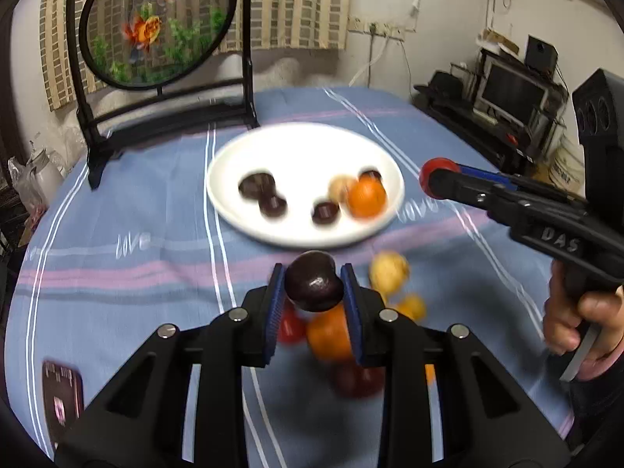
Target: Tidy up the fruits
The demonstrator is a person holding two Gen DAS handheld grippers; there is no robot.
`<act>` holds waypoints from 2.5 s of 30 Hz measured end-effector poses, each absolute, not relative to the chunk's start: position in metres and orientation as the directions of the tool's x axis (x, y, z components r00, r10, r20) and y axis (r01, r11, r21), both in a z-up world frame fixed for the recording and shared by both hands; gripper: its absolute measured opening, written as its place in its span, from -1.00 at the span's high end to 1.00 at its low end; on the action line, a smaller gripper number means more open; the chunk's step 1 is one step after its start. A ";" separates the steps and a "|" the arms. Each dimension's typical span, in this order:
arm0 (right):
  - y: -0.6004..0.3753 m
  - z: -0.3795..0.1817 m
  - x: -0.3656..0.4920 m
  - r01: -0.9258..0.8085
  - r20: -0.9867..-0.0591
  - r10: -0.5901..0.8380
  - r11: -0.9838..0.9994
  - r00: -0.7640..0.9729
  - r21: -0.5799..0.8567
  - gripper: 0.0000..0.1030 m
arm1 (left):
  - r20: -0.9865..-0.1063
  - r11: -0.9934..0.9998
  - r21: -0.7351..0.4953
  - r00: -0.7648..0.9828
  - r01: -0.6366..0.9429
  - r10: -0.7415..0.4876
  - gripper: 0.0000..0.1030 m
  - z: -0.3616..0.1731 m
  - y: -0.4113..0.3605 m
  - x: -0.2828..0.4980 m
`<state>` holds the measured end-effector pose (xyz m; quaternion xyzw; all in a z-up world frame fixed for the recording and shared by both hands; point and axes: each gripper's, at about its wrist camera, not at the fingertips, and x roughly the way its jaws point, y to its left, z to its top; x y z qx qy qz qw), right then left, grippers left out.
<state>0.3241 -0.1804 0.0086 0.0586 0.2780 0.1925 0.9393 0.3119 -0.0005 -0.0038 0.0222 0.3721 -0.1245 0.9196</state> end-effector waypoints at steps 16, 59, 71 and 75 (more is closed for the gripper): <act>-0.178 -0.042 0.467 -0.237 -0.646 0.339 0.941 0.684 0.243 0.39 | -0.788 0.987 -0.095 0.596 0.127 -0.152 0.41 -0.049 -0.008 0.486; -0.114 -0.076 0.246 -0.357 -0.750 0.316 0.927 0.581 0.114 -0.08 | -0.699 0.992 -0.115 0.706 0.042 -0.111 -0.91 -0.058 0.055 0.243; -0.112 -0.078 0.251 -0.383 -0.762 0.330 0.916 0.557 0.117 0.19 | -0.711 0.994 -0.112 0.697 0.020 -0.094 -0.91 -0.061 0.059 0.246; -0.126 -0.074 0.248 -0.375 -0.741 0.369 0.911 0.561 0.169 0.21 | -0.714 0.994 -0.108 0.694 0.020 -0.092 -0.91 -0.063 0.059 0.248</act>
